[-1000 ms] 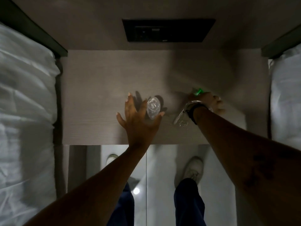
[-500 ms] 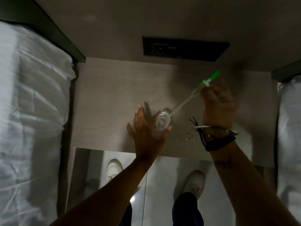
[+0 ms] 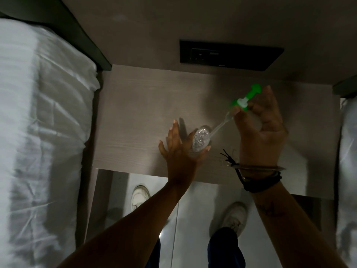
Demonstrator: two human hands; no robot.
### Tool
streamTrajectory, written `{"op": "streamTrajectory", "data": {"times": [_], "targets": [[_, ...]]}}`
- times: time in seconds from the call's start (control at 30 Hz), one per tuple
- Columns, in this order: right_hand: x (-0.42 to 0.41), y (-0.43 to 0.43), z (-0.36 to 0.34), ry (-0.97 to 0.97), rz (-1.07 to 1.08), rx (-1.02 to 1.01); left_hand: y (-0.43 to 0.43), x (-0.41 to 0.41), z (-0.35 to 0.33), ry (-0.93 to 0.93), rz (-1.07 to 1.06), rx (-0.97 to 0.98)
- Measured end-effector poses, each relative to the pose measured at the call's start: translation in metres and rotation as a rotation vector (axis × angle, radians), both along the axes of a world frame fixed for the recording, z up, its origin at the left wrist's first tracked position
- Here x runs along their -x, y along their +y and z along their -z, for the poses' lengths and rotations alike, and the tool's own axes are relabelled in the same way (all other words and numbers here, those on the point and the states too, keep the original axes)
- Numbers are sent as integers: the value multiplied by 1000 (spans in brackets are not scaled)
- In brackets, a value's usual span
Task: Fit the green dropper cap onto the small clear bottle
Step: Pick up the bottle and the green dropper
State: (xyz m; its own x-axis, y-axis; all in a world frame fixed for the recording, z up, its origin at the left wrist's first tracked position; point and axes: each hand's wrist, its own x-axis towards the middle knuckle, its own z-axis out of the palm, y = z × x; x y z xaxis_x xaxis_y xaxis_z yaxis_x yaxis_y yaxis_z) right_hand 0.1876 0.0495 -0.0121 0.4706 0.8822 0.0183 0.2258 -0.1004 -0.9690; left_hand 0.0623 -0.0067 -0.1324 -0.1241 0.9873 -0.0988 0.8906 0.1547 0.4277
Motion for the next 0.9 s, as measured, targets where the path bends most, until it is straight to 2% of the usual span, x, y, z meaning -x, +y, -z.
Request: {"op": "streamTrajectory", "data": {"times": [0.13, 0.4, 0.57, 0.73, 0.9], "targets": [[1, -1, 5, -29, -21, -29, 0, 0, 1, -19, -1, 1], [5, -5, 28, -286, -266, 26, 1, 0, 4, -50, -21, -29], [10, -25, 60, -470, -451, 195, -1, 4, 9, -139, -5, -49], [9, -21, 73, -555, -518, 271, 1, 7, 11, -27, 36, -60], [-2, -14, 73, -572, -733, 261, 1, 6, 13, -39, 23, -47]]}}
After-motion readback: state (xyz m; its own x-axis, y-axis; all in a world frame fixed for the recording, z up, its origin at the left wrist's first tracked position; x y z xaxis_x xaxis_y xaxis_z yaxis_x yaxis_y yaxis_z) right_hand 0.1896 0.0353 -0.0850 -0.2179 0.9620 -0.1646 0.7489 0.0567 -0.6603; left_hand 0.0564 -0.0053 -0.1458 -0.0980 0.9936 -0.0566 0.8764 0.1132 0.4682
